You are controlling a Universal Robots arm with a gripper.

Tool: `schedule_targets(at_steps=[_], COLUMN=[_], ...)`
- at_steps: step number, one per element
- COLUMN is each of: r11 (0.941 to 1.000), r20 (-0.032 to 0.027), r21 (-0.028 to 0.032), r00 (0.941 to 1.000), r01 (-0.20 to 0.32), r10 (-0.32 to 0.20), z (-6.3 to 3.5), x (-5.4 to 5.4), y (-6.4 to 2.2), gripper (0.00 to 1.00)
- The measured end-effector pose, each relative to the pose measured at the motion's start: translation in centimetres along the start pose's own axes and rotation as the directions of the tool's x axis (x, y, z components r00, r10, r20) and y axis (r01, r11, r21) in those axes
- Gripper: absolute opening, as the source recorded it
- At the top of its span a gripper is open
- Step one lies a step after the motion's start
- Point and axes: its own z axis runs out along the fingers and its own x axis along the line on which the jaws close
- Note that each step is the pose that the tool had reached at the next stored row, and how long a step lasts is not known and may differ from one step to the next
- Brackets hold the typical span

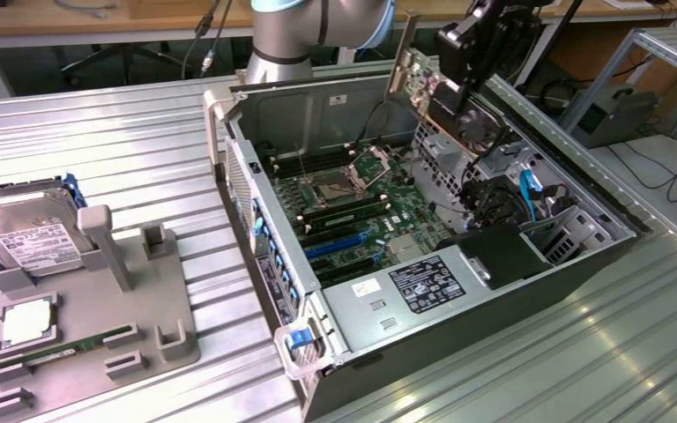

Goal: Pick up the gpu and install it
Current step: 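Insert the gpu into the slot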

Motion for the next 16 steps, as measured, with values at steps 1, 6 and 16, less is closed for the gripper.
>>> schedule_targets(at_steps=[1,6,16], r11=[0.9998,0.9934,0.9464], r20=[-0.0005,-0.0031,-0.0081], r21=[-0.0004,-0.0027,-0.0087], r00=[0.9998,0.9934,0.9464], r01=[0.019,0.114,0.323], r10=[-0.019,-0.114,-0.323], z=[0.0,0.01,0.01], x=[0.0,0.0,0.0], y=[0.0,0.0,0.0], gripper=[0.27,0.27,0.27])
